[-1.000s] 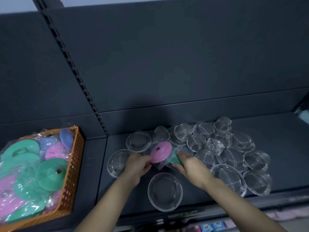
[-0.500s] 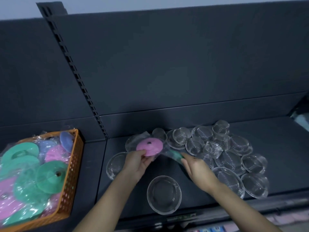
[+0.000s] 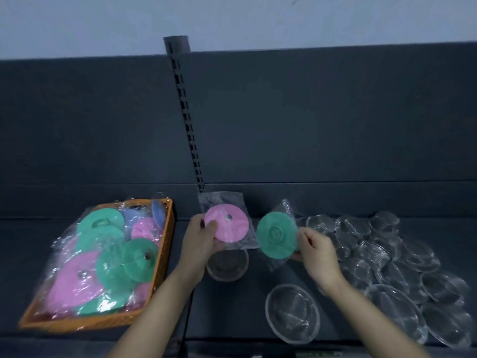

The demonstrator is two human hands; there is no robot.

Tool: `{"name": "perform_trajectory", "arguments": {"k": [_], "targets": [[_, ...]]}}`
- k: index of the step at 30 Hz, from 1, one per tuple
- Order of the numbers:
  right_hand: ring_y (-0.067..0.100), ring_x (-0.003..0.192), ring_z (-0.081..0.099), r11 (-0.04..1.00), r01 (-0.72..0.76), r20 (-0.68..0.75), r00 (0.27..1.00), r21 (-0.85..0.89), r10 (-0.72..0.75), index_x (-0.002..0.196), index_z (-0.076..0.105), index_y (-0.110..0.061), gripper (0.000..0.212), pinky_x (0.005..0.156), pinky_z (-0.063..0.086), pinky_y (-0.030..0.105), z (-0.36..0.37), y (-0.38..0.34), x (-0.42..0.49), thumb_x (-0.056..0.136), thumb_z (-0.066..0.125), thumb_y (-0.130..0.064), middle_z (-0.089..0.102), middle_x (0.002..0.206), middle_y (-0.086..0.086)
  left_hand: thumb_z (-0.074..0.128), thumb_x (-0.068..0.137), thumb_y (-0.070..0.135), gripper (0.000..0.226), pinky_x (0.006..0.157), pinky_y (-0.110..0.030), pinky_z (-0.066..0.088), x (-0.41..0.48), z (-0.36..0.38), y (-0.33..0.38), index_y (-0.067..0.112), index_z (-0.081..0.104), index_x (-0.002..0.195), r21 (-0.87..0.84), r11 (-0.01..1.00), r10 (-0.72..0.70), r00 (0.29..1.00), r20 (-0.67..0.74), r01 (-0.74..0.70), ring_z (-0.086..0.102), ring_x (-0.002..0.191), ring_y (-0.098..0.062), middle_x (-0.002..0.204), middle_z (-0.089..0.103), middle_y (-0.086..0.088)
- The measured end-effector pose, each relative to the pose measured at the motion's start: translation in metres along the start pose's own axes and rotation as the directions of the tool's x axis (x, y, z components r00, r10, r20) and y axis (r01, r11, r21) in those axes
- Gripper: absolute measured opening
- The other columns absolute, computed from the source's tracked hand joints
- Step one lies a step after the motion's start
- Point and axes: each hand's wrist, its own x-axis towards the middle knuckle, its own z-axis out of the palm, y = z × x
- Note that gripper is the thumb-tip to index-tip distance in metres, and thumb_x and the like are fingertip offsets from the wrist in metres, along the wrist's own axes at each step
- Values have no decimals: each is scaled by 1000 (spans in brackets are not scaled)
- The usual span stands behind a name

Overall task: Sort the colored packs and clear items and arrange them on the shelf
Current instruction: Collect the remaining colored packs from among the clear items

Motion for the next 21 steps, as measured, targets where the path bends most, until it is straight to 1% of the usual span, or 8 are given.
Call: {"name": "perform_trajectory", "arguments": {"k": [3, 4, 7, 11, 13, 16, 18, 21], "targets": [[17, 72, 69, 991, -18, 77, 997, 135, 8, 71, 61, 3, 31, 55, 57, 26, 37, -21, -1, 96, 44, -4, 69, 71, 6, 47, 94, 15, 10, 60, -32, 59, -1, -37, 12, 21, 54, 97, 110, 986, 130, 989, -73, -122, 60, 96, -26, 101, 56, -3], [14, 71, 70, 985, -20, 106, 994, 170, 2, 73, 64, -1, 31, 55, 55, 22, 51, -27, -2, 96, 45, -3, 71, 70, 1, 47, 93, 14, 11, 60, -38, 59, -1, -50, 17, 23, 54, 93, 136, 982, 147, 983, -113, -131, 60, 95, -30, 97, 57, -5], [18, 77, 70, 972, -25, 168, 986, 232, -15, 80, 67, -2, 26, 58, 55, 23, 94, -42, -7, 96, 47, -3, 71, 80, 9, 50, 91, 16, 7, 76, -58, 53, -4, -90, 29, 21, 55, 89, 182, 975, 169, 960, -221, -130, 60, 91, -39, 89, 56, -11], [15, 74, 70, 970, 36, 170, 982, 241, -79, 79, 69, -10, 27, 59, 57, 25, 150, -62, -14, 96, 49, -5, 71, 80, 9, 53, 83, 33, 21, 78, -60, 50, -10, -140, 40, 16, 55, 96, 272, 952, 222, 927, -301, -140, 63, 84, -41, 88, 61, -18], [18, 76, 68, 975, 149, 102, 981, 163, -167, 83, 69, -13, 26, 64, 57, 32, 175, -71, -15, 96, 47, -9, 70, 79, 4, 52, 77, 38, 30, 77, -59, 51, -13, -164, 45, 19, 55, 99, 273, 950, 243, 909, -338, -152, 62, 87, -42, 93, 62, -20], [6, 59, 52, 929, 370, 29, 929, -24, -370, 84, 66, -14, 23, 55, 42, 21, 204, -83, -16, 94, 46, -11, 63, 67, 1, 50, 78, 38, 33, 75, -55, 54, -12, -199, 45, 18, 55, 104, 378, 912, 310, 872, -379, -160, 62, 87, -32, 90, 62, -4], [9, 58, 51, 863, 492, 111, 870, -112, -481, 88, 66, -11, 20, 53, 38, 19, 225, -89, -19, 94, 46, -10, 64, 70, 3, 52, 86, 28, 20, 71, -48, 55, -5, -224, 42, 17, 56, 102, 446, 883, 338, 857, -389, -146, 62, 86, -26, 89, 60, 3], [18, 69, 62, 730, 654, 389, 737, -199, -553, 101, 66, -4, 19, 66, 45, 26, 252, -84, -31, 94, 49, -7, 71, 105, 6, 52, 88, 20, 10, 59, -31, 44, 7, -251, 28, 13, 57, 93, 543, 839, 293, 869, -399, -34, 60, 82, -25, 82, 61, -1]]}}
